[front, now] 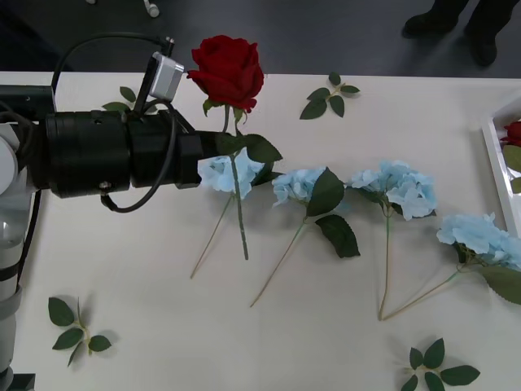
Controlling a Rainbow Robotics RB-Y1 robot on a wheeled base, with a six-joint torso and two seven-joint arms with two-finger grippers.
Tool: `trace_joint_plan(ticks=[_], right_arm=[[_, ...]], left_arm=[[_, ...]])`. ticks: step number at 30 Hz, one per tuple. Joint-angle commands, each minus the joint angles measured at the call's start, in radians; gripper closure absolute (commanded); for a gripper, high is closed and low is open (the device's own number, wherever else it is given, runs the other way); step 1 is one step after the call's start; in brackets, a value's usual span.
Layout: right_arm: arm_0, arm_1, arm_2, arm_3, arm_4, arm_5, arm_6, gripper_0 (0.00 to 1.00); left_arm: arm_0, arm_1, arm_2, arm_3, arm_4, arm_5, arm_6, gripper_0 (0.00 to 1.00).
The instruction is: Put the red flowers into the right box and the blue flowers into the left box
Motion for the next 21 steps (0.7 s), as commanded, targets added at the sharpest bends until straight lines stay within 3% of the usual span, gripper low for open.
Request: trace_joint_plan(ticks=[1,8,13,18,21], right_arm=[[0.041,-0.069,-0.066,-0.065,-0.108,0.0,-0.006,0.36],[0.156,-0.075,-0.128,-0.193,-0.231,-0.013,0.08,0.36],[0.285,-0.038,-0.126,-0.3,-0.292,-0.107,0.204,0.36],[0.382,-0.018,-0.066,-0.418,-0.3,-0.247,0.308,0.36],[0.395,-0.001,0.035,-0.484,-0.298,-0.377,0.371,0.36]], left_arm=[[0.024,-0.071,0.004,-0.022,0.082,-0.011,-0.184,1.0],[0.055,-0.169,0.02,-0.025,0.159,-0.01,-0.38,1.0],[0.047,-0.188,0.031,-0.036,0.228,-0.008,-0.42,1.0],[0.032,-0.203,0.054,-0.083,0.262,-0.008,-0.422,1.0],[0.019,-0.204,0.054,-0.086,0.265,-0.008,-0.426,1.0]])
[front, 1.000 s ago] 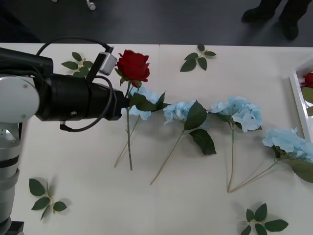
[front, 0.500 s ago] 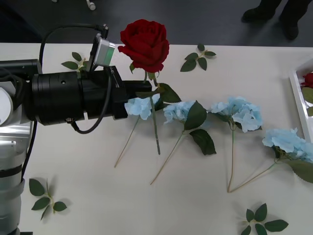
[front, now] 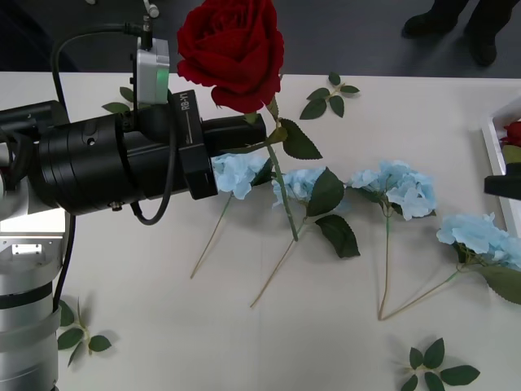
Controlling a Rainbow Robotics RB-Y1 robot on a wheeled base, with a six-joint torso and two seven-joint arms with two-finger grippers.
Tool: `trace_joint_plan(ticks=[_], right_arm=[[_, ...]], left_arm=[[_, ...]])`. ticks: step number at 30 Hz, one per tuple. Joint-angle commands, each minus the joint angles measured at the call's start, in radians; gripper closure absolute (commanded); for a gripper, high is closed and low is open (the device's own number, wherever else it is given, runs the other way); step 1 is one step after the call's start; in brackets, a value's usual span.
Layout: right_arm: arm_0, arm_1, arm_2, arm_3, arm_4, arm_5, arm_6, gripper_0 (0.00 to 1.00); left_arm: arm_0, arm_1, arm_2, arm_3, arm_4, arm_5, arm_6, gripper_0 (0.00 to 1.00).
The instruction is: Put the red flowers into the right box and the blue flowers into the left box
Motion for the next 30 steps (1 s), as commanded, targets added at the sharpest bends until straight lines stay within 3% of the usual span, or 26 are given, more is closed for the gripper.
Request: trace_joint_plan(ticks=[1,8,18,30], right_arm=[[-0.004,0.018,0.124,-0.085,-0.01,-0.133,0.107,0.36],[-0.18,0.053,0.394,-0.128,-0.007,-0.279,0.184,0.36],[-0.438,0.136,0.669,-0.139,0.021,-0.354,0.218,0.36],[-0.626,0.214,0.986,-0.11,0.07,-0.513,0.233,0.36]], left_arm=[[-0.041,-0.015,0.011,-0.043,0.013,-0.004,-0.032,1.0],[-0.058,-0.017,0.002,-0.046,-0.01,-0.004,-0.03,1.0],[-0.058,-0.017,-0.006,-0.044,0.004,-0.005,-0.026,1.0],[-0.058,-0.017,-0.006,-0.044,0.004,-0.005,-0.026,1.0]])
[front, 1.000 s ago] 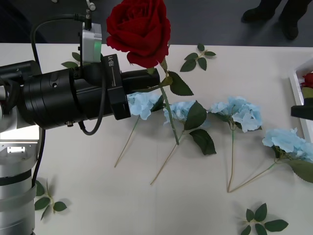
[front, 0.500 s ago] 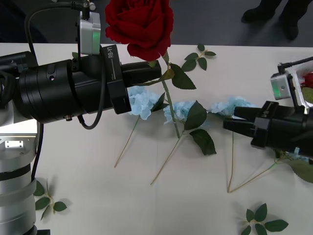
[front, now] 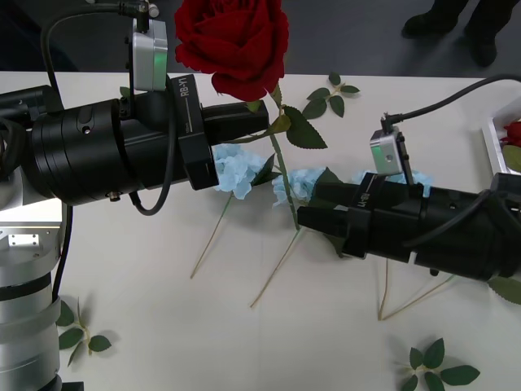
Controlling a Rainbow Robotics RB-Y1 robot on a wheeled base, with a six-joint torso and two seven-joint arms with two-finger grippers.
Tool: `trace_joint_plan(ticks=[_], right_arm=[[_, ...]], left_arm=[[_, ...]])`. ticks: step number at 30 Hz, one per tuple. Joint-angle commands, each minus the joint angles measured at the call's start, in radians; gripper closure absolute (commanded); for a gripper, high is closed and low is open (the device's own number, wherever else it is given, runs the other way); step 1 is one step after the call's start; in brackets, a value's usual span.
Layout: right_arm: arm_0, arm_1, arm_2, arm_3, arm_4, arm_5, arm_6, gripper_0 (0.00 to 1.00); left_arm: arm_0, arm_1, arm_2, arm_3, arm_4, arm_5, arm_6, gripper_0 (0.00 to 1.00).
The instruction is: Put the red flowers into the right box and the blue flowers into the left box
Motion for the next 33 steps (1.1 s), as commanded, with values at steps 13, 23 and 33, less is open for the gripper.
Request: trace_joint_plan(ticks=[13,23,33], right_arm=[[-0.121,0.141,0.189,0.045,0.047,-0.174,0.069,0.36],[-0.127,0.141,0.189,0.054,0.049,-0.173,0.078,1.0],[-0.131,0.142,0.189,0.073,0.049,-0.179,0.084,1.0]], left_arm=[[-0.021,-0.017,-0.011,-0.03,0.012,-0.005,-0.026,1.0],[-0.021,-0.017,-0.011,-0.03,0.012,-0.005,-0.026,1.0],[-0.021,-0.017,-0.011,-0.03,0.012,-0.005,-0.026,0.44]])
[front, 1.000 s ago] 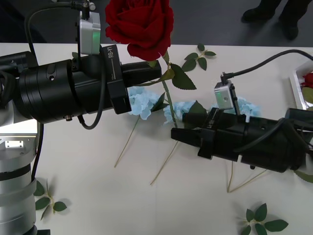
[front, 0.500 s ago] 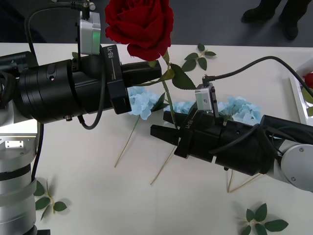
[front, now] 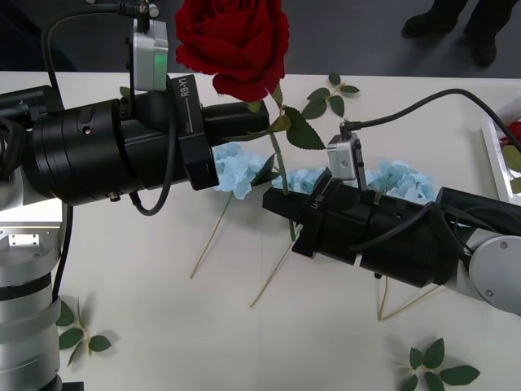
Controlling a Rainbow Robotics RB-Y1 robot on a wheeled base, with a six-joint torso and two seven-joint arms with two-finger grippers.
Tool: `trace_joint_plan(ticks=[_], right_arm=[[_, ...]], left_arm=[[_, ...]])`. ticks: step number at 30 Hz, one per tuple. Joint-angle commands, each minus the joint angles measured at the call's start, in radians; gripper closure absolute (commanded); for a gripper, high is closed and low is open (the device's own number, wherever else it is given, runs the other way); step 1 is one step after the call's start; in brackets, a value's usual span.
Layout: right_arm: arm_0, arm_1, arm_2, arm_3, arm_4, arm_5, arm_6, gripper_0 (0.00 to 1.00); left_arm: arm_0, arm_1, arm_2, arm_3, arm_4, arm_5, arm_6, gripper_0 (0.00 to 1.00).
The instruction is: Put the red flowers into the right box and the blue flowers into the left box
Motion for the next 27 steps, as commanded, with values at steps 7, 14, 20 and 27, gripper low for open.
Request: trace_joint_plan(ticks=[7,14,20,27], right_arm=[[-0.016,0.0,-0.009,0.009,0.0,-0.01,0.035,1.0],[-0.01,-0.042,-0.067,0.009,-0.04,0.052,0.032,1.0],[0.086,-0.082,-0.333,0.019,-0.135,0.323,0.026,1.0],[0.195,-0.055,-0.673,0.094,-0.2,0.708,0.023,1.0]], left_arm=[[-0.021,-0.017,-0.011,-0.03,0.012,-0.005,-0.026,0.14],[-0.021,-0.017,-0.011,-0.03,0.012,-0.005,-0.026,0.0],[-0.021,-0.017,-0.011,-0.03,0.012,-0.005,-0.026,0.0],[0.017,-0.024,0.005,-0.008,-0.011,-0.013,-0.022,0.0]])
